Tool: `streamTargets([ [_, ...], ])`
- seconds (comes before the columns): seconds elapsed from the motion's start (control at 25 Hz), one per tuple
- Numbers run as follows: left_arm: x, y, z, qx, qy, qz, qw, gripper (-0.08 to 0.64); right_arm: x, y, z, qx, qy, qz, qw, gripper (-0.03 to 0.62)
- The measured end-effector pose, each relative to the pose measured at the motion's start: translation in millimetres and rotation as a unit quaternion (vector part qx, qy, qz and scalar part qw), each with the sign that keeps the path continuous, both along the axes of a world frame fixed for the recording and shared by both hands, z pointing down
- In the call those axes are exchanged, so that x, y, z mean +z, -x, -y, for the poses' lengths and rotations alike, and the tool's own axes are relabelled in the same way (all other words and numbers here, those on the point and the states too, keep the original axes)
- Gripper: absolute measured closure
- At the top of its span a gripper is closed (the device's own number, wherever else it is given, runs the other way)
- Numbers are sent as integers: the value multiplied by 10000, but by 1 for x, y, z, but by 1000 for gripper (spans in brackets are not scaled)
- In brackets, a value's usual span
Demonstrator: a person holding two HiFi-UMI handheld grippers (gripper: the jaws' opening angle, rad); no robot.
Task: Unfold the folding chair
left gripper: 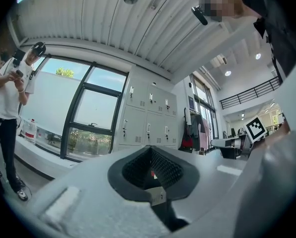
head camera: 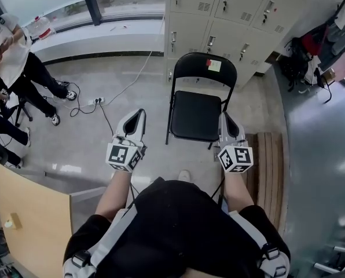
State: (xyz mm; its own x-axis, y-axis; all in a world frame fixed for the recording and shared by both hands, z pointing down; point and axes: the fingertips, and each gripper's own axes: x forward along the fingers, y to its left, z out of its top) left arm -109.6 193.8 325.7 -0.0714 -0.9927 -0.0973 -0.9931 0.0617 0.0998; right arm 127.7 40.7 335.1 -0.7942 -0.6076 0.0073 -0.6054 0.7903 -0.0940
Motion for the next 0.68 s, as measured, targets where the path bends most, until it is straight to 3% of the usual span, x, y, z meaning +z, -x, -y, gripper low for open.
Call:
streamTargets([
  [0.68,2,21,-3,-84,24,65,9999,560,1,30,10,-137,-86,-69,9998,589],
])
